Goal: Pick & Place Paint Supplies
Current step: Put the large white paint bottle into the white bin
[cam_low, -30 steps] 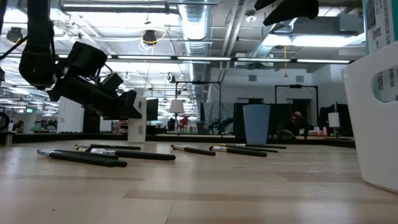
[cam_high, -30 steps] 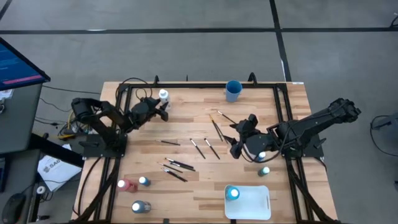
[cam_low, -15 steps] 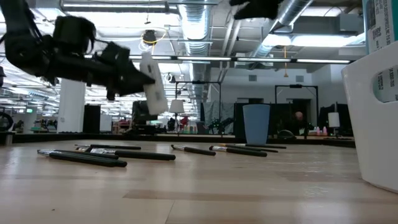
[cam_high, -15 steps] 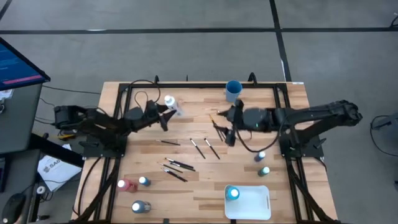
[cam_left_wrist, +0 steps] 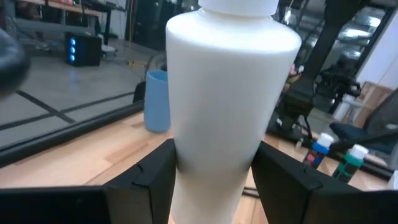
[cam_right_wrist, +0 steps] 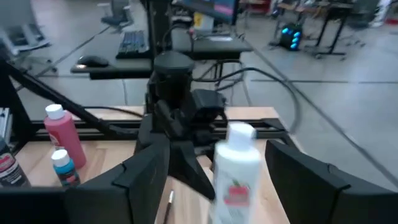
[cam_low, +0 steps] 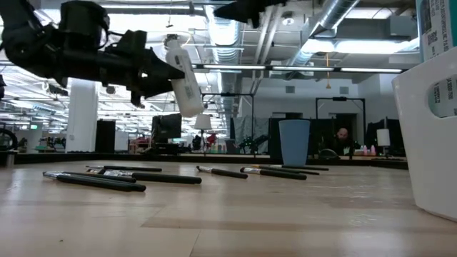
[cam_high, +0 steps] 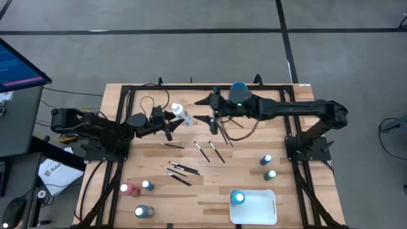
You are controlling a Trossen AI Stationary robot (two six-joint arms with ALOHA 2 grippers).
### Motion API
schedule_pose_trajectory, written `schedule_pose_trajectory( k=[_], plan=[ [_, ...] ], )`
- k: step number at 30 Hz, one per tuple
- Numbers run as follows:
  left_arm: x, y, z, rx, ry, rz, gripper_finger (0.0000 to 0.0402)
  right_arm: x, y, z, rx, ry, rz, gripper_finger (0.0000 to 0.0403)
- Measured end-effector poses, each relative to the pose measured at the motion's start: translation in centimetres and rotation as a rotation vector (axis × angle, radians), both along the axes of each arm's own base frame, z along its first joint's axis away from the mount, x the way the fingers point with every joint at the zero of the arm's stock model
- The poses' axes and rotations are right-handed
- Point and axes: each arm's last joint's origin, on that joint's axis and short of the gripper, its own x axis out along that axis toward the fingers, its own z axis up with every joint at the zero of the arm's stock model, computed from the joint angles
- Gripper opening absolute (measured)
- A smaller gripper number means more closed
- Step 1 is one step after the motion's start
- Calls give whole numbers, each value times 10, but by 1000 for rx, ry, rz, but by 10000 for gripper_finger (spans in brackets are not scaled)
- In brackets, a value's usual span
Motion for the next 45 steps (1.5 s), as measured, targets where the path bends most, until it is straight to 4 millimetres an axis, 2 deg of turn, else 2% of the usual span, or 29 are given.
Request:
schedule_pose_trajectory(
  k=[4, 7, 18, 29, 35, 45],
  plan=[
    [5, 1, 2, -5, 26, -13, 176, 24, -5, 8, 9, 18, 42, 258],
    [6, 1, 3, -4, 29, -13, 176, 38, -9, 6, 24, 50, 74, 258],
    [6, 1, 3, -4, 30, -13, 176, 69, -21, -18, -35, 129, 82, 258],
    [6, 1, 2, -1, 35, -13, 176, 66, -42, -14, -60, 112, 48, 258],
    [6, 1, 1, 0, 52, -14, 176, 73, -42, -31, -63, 152, 94, 258],
    [7, 0, 3, 1, 43, -47, 176, 67, -57, -25, -9, 145, 64, 258]
  ],
)
